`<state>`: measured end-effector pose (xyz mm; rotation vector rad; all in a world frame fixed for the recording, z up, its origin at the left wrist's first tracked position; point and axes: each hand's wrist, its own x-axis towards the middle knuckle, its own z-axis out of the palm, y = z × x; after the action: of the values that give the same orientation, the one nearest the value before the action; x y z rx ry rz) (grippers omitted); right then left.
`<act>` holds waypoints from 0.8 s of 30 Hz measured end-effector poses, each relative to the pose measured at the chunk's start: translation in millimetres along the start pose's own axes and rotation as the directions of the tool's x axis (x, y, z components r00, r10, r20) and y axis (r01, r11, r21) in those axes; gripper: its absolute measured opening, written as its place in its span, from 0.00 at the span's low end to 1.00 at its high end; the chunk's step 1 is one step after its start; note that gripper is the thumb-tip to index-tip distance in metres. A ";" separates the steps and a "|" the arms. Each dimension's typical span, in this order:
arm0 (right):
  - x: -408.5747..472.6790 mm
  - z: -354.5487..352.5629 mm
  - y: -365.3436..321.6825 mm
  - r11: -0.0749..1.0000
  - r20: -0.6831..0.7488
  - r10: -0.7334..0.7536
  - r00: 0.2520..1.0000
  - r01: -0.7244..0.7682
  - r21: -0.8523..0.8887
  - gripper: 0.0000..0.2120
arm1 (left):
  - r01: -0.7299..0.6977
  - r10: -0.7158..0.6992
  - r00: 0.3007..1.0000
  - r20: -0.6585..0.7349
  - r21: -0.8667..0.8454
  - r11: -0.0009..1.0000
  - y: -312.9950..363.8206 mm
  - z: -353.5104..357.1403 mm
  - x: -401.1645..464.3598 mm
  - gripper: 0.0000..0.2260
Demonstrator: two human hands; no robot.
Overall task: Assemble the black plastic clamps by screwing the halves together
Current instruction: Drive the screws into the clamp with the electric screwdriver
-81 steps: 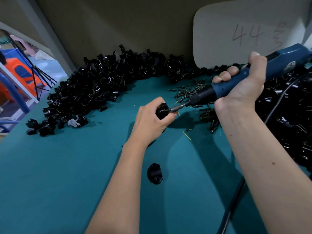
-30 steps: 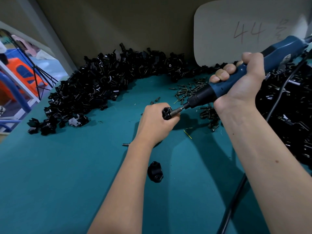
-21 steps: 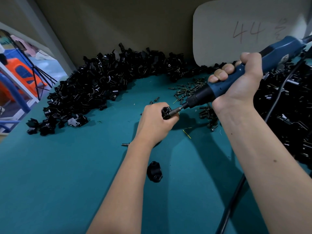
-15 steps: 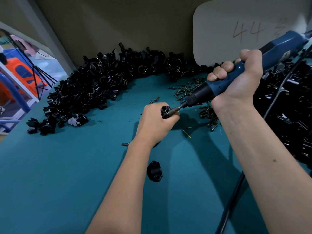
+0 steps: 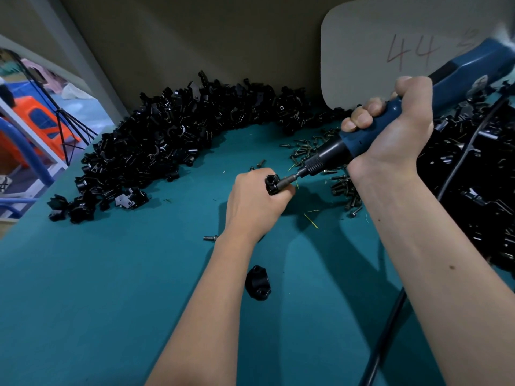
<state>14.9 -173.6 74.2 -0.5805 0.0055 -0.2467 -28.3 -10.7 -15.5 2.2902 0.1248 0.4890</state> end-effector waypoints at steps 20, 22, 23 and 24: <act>-0.8 9.3 3.4 0.998 -0.226 0.058 0.972 -0.054 0.026 0.09 | -0.056 0.057 0.970 -0.235 0.008 0.998 4.7 -1.3 -3.4 0.16; -1.5 10.7 1.4 0.996 -0.226 0.094 0.969 -0.091 0.026 0.09 | -0.137 0.115 0.961 -0.250 -0.071 0.988 4.8 -3.7 -4.5 0.15; -2.2 11.3 0.3 0.995 -0.225 0.104 0.969 -0.102 0.021 0.08 | -0.163 0.139 0.956 -0.258 -0.073 0.984 5.2 -4.5 -5.2 0.14; -3.0 11.9 -0.5 0.994 -0.223 0.106 0.969 -0.106 0.015 0.08 | -0.177 0.156 0.951 -0.267 -0.056 0.983 5.6 -4.7 -5.8 0.14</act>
<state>12.8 -166.9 84.3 -0.5449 0.2536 -0.2069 -35.7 -12.7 -10.4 2.1587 0.0406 0.8698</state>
